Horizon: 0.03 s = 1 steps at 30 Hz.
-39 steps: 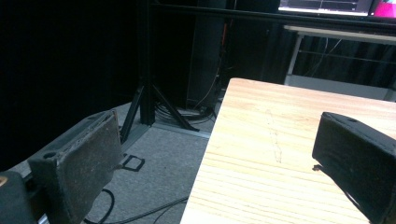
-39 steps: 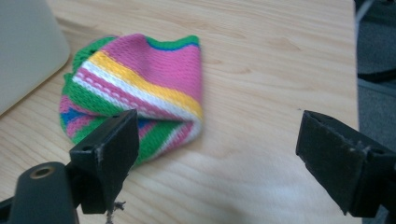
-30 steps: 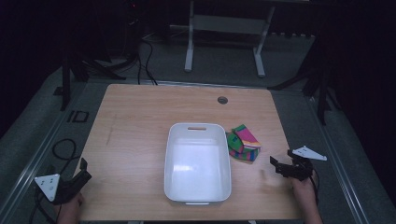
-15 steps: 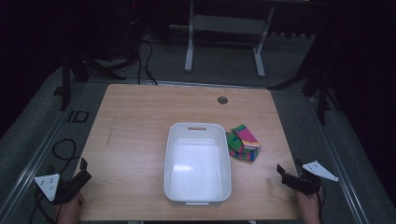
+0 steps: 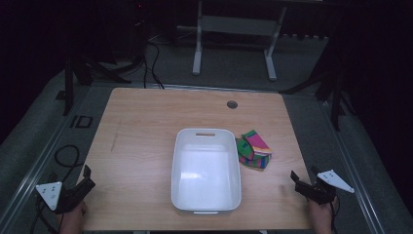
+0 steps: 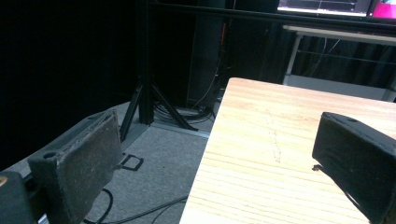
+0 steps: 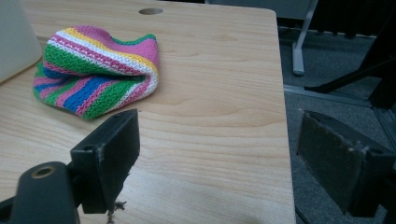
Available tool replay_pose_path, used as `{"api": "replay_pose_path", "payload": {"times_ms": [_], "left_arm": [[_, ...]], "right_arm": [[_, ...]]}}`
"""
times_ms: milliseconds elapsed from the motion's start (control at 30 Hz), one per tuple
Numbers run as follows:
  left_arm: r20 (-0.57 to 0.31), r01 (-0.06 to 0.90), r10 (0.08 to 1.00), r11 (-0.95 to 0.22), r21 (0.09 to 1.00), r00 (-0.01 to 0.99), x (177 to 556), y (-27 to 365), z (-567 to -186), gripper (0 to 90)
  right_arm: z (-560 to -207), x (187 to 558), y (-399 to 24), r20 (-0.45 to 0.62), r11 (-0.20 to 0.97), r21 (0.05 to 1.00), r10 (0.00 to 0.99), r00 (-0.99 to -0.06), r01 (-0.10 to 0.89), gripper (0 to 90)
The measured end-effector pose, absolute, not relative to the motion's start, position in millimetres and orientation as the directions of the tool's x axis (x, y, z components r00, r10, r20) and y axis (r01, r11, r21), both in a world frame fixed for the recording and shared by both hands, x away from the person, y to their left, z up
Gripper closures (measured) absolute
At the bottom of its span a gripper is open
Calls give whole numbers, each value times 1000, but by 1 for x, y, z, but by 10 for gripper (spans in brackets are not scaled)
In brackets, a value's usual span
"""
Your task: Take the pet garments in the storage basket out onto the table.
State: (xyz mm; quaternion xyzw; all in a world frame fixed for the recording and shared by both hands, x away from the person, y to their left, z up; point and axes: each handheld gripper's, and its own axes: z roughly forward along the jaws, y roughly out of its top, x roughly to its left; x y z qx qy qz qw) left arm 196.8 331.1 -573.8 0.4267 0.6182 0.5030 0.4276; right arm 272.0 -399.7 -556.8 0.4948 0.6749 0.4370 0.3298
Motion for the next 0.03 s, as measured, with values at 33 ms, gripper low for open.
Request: {"api": "replay_pose_path", "payload": {"times_ms": [33], "left_arm": [[-99, 97, 958, 130, 987, -270, 197, 331, -574, 19]], "right_arm": [[-557, 272, -400, -11, 126, 916, 957, -290, 380, 138]]}}
